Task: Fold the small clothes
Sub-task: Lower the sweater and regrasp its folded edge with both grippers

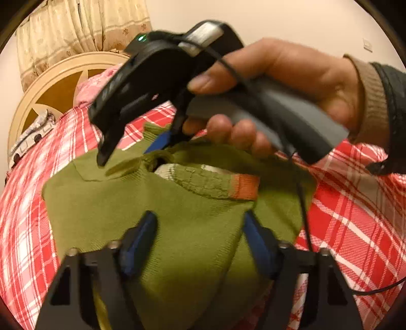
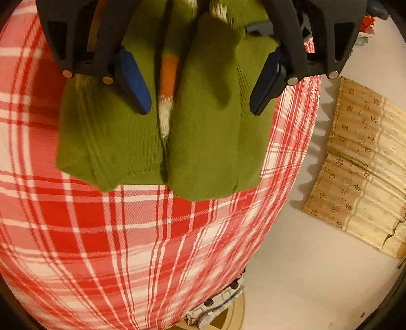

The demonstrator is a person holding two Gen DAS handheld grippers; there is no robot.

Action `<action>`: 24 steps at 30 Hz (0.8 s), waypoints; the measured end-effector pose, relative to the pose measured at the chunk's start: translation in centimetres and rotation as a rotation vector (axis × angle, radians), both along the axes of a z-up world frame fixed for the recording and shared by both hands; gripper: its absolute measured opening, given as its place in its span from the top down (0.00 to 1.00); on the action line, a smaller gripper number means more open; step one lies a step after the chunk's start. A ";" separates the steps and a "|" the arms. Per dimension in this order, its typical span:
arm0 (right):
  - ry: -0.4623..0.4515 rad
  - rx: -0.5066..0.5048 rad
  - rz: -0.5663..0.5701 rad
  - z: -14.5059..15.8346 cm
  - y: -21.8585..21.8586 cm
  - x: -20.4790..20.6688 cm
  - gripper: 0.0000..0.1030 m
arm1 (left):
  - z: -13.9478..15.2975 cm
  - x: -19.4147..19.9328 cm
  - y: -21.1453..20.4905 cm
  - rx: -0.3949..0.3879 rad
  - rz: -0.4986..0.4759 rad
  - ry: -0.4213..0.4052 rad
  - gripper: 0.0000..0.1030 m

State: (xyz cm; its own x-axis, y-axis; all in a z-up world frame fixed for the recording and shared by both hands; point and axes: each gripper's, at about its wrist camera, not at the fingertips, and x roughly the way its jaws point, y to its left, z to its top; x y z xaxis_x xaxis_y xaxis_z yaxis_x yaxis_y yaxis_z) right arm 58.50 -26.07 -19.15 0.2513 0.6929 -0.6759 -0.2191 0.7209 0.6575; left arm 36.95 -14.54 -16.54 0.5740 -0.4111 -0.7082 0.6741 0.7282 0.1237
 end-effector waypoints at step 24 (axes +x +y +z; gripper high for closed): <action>-0.188 -0.146 -0.102 4.3 -6.5 -4.6 0.86 | 1.4 1.9 -1.9 -0.230 -0.120 0.181 0.88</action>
State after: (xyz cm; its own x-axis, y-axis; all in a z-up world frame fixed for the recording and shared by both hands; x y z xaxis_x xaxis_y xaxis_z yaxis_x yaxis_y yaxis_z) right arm 53.87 -32.59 -14.86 0.4454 0.5558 -0.7019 -0.2489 0.8299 0.4993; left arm 38.82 -16.40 -15.15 0.3850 -0.6297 -0.6748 0.7532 0.6368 -0.1645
